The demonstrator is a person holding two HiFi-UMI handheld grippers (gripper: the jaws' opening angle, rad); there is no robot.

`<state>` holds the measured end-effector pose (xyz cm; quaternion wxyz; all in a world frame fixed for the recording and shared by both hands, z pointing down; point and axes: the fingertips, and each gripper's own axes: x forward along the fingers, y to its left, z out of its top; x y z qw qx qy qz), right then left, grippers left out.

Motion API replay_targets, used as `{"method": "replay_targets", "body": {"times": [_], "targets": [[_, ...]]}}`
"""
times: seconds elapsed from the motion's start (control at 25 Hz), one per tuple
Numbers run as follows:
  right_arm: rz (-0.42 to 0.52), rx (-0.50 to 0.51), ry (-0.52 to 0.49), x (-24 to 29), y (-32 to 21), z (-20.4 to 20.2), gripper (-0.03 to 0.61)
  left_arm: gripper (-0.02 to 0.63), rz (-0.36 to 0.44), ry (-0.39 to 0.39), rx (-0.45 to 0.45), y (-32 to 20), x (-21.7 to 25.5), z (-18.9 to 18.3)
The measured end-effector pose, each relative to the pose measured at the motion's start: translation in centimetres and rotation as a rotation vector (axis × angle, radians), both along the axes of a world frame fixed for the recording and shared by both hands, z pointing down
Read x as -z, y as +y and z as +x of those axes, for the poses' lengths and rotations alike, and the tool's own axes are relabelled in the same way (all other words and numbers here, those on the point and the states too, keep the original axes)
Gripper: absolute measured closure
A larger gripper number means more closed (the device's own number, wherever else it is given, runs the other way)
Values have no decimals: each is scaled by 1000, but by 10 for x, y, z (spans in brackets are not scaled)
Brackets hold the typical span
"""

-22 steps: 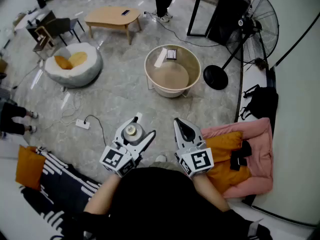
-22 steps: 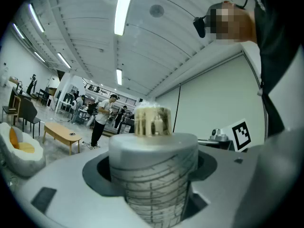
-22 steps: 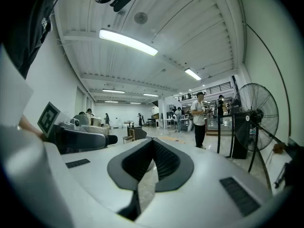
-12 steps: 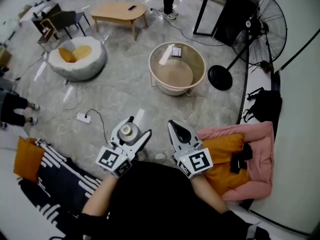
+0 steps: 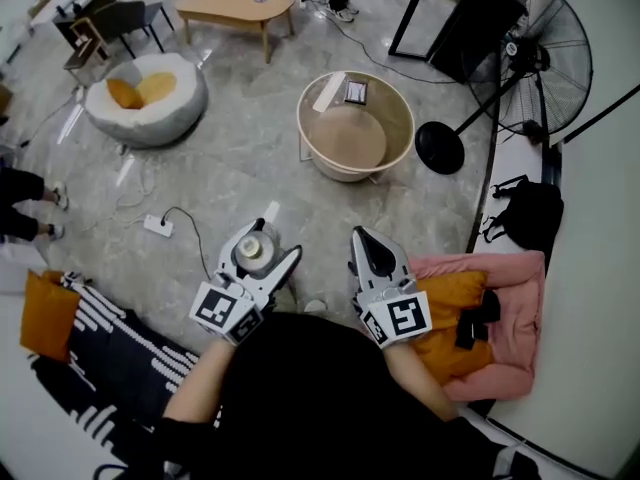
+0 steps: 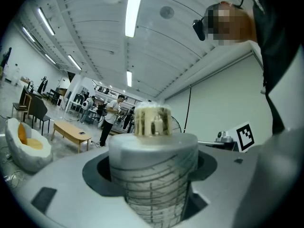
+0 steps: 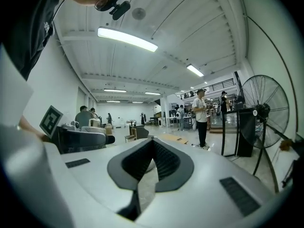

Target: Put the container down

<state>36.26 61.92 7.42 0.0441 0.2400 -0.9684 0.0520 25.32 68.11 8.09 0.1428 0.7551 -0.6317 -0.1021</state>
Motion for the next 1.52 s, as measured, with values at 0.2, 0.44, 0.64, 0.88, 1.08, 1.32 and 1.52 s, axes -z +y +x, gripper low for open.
{"method": "replay_targets", "body": {"times": [0.2, 0.44, 0.64, 0.88, 1.08, 1.32, 1.52], "targets": [[5, -23, 40, -9, -46, -42, 557, 262, -18, -22, -45, -43, -19, -45], [7, -57, 77, -15, -117, -96, 557, 262, -13, -26, -44, -108, -19, -109], [-13, -59, 79, -16, -169, -143, 557, 262, -6, -25, -27, -156, -11, -162], [-18, -69, 77, -1, -225, -213, 557, 262, -18, -2, -51, -204, -13, -235], [-10, -103, 138, -6, -265, -270, 557, 262, -12, -14, -41, -236, -9, -299], [3, -109, 157, -5, -292, -330, 557, 262, 4, -33, -38, -267, -3, -366], [-18, -106, 185, -15, -299, -358, 557, 262, 32, -70, -36, -280, 2, -400]]}}
